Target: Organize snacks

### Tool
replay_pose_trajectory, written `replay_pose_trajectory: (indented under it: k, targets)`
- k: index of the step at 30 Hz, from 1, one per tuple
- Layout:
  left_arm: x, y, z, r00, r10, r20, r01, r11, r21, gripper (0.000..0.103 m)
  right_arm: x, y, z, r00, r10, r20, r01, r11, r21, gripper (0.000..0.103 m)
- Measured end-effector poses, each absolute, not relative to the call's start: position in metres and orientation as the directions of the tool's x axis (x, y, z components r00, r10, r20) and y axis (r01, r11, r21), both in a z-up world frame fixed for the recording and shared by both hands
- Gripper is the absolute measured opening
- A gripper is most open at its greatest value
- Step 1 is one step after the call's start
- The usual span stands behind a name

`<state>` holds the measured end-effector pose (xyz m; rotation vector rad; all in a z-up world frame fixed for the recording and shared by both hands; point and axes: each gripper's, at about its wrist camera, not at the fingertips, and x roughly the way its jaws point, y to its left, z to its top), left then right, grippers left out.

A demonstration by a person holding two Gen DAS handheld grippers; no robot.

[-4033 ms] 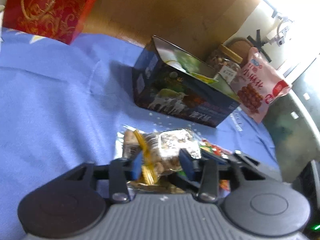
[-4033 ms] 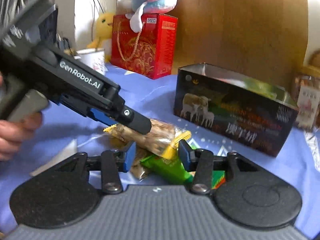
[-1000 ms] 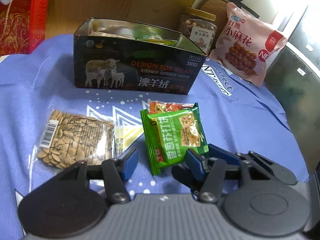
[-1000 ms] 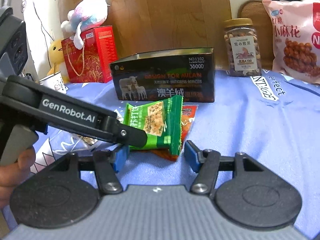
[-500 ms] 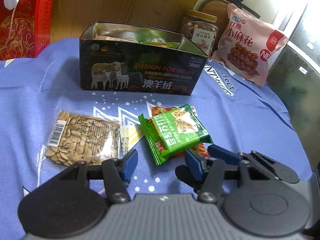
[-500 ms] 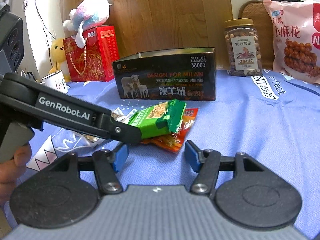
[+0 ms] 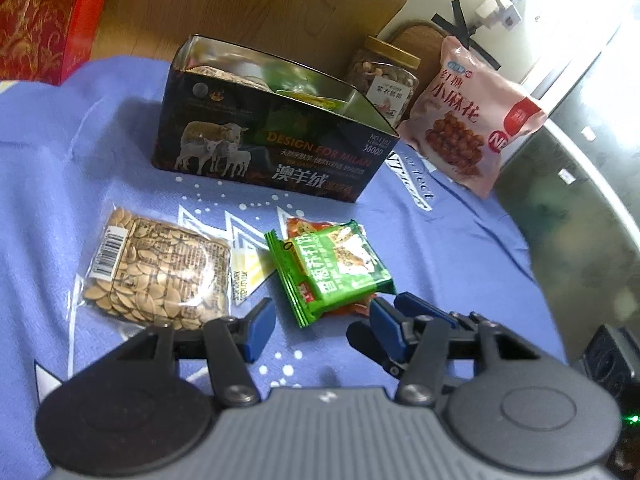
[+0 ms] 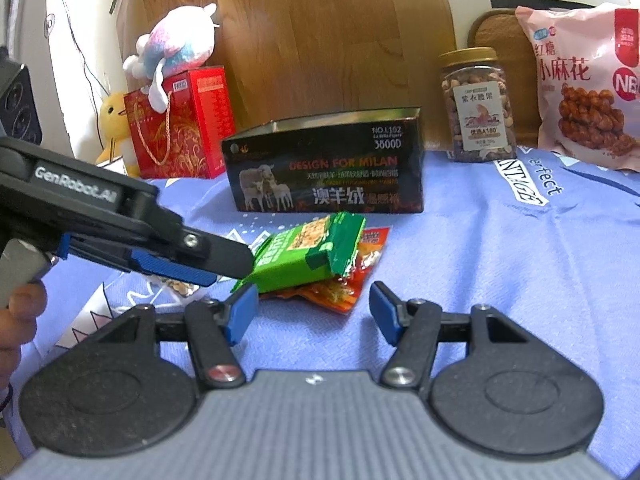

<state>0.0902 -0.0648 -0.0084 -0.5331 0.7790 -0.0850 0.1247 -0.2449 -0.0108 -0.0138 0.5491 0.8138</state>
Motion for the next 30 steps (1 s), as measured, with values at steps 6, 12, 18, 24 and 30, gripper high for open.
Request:
replay_pose_trajectory:
  k: [6, 12, 18, 24, 30]
  targets:
    - [0.105, -0.056, -0.013, 0.711, -0.307, -0.633, -0.125, 0.83, -0.543, 0.052, 0.128, -0.238, -0.001, 0.556, 0.693, -0.459, -0.716, 0.679, 0.159, 0.064]
    - [0.122, -0.062, -0.025, 0.681, -0.355, -0.64, -0.1, 0.821, -0.562, 0.034, 0.14, -0.219, -0.007, 0.494, 0.692, -0.527, -0.752, 0.644, 0.141, 0.049]
    - [0.115, -0.06, -0.02, 0.7, -0.378, -0.606, -0.069, 0.808, -0.585, 0.033, 0.131, -0.227, -0.006, 0.53, 0.703, -0.474, -0.744, 0.654, 0.138, 0.047]
    - [0.128, -0.053, 0.024, 0.759, -0.361, -0.542, 0.0, 0.833, -0.554, 0.03, 0.146, -0.222, 0.025, 0.558, 0.743, -0.37, -0.756, 0.639, 0.143, 0.033]
    - [0.179, -0.041, 0.059, 0.8, -0.266, -0.538, -0.033, 0.876, -0.481, 0.03, 0.199, -0.191, 0.052, 0.599, 0.728, -0.334, -0.736, 0.664, 0.129, 0.025]
